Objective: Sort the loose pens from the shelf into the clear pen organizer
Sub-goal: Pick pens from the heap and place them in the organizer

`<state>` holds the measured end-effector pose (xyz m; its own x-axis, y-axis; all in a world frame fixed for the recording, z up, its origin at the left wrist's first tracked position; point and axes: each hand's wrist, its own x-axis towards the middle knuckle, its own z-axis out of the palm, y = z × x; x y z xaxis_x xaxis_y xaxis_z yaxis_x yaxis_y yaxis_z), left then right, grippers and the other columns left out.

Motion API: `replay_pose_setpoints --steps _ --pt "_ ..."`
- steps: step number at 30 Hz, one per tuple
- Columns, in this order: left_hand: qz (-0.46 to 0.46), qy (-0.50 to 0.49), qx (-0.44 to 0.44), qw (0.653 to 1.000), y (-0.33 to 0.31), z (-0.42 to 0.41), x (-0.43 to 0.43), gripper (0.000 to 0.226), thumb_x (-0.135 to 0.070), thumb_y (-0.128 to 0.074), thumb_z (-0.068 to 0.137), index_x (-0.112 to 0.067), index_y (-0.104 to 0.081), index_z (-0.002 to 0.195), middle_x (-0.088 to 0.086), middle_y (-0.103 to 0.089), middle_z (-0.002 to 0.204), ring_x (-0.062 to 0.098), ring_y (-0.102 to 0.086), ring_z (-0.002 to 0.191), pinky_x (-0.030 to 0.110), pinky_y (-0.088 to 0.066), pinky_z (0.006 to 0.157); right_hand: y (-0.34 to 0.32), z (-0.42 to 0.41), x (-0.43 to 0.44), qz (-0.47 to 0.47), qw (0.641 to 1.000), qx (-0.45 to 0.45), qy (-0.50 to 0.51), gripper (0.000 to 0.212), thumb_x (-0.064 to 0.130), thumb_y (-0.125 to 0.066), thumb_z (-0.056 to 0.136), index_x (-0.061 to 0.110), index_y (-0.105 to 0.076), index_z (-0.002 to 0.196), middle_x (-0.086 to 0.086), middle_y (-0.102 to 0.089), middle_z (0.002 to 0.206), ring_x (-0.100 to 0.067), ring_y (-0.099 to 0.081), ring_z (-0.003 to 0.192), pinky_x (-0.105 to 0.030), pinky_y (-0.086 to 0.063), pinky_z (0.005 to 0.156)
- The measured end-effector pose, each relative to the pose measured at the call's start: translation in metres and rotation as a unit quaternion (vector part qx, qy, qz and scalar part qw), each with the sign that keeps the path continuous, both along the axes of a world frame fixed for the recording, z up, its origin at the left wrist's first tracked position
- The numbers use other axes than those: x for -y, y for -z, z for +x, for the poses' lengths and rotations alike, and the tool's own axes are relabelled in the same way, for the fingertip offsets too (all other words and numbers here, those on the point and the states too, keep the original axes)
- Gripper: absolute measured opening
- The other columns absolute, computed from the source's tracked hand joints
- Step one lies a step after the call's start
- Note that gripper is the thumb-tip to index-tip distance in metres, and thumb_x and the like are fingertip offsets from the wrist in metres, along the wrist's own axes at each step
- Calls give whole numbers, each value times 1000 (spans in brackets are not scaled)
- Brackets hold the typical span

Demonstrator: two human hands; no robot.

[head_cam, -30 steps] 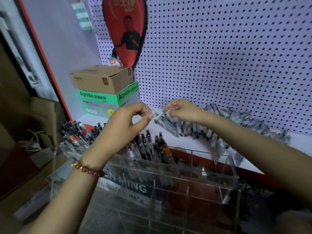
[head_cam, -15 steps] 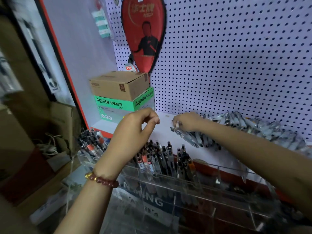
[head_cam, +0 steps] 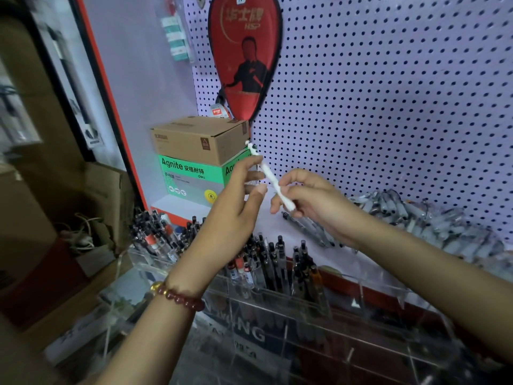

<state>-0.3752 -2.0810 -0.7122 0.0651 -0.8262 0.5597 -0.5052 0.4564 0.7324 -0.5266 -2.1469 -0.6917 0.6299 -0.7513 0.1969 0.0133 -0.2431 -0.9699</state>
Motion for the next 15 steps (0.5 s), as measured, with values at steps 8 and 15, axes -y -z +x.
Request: replay_pose_setpoints --steps 8,15 --pt "-50 -12 -79 996 -5 -5 -4 18 -12 -51 97 -27 -60 96 -2 -63 91 18 -65 92 51 -50 90 2 -12 39 -77 978 -182 -65 8 23 -45 100 16 -50 100 -6 -73 81 -10 -43 48 -18 -35 44" --pt "-52 -20 -85 995 -5 -3 -5 25 -6 -46 99 -27 -57 92 -2 -60 93 8 -68 83 40 -58 79 55 -25 83 -365 717 -592 52 23 36 -61 91 15 -70 96 -2 -71 90 -17 -64 78 -30 -53 67"
